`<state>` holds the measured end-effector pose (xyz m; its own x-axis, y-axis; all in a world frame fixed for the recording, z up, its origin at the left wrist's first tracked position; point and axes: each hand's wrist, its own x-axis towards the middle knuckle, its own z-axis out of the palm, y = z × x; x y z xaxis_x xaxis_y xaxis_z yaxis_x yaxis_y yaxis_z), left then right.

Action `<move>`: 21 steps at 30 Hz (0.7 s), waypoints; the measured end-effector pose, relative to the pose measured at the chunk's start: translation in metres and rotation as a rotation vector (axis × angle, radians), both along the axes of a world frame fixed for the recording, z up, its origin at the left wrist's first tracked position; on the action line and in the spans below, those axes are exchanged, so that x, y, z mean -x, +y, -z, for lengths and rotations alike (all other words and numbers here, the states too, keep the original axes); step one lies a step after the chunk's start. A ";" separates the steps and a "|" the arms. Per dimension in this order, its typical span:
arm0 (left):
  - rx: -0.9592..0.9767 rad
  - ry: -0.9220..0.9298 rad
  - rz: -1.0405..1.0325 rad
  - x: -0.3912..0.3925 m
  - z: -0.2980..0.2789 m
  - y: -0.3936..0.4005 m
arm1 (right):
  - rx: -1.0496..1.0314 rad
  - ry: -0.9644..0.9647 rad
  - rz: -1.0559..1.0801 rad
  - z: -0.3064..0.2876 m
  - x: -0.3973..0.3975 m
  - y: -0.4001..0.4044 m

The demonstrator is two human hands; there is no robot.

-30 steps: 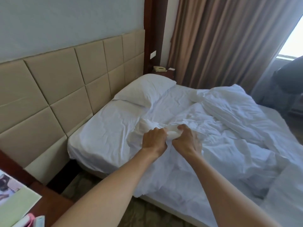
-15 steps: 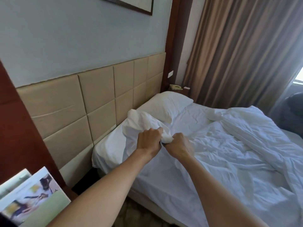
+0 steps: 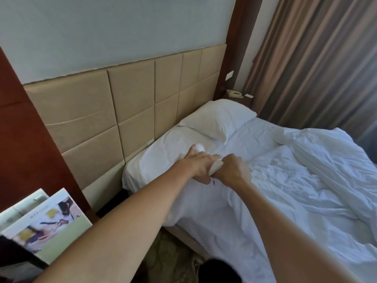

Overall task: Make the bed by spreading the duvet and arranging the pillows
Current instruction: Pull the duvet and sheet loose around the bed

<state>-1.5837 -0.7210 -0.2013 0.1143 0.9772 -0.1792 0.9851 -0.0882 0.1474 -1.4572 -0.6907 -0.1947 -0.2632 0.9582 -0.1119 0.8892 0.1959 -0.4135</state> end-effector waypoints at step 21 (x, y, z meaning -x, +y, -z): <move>-0.486 0.326 -0.244 0.054 0.023 0.177 | 0.031 0.036 -0.345 0.045 0.052 0.213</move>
<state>-1.6376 -0.5438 -0.2244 -0.1077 0.9468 0.3033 0.9728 0.1632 -0.1643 -1.5087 -0.4775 -0.2395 -0.5753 0.8085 -0.1242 0.7577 0.4695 -0.4534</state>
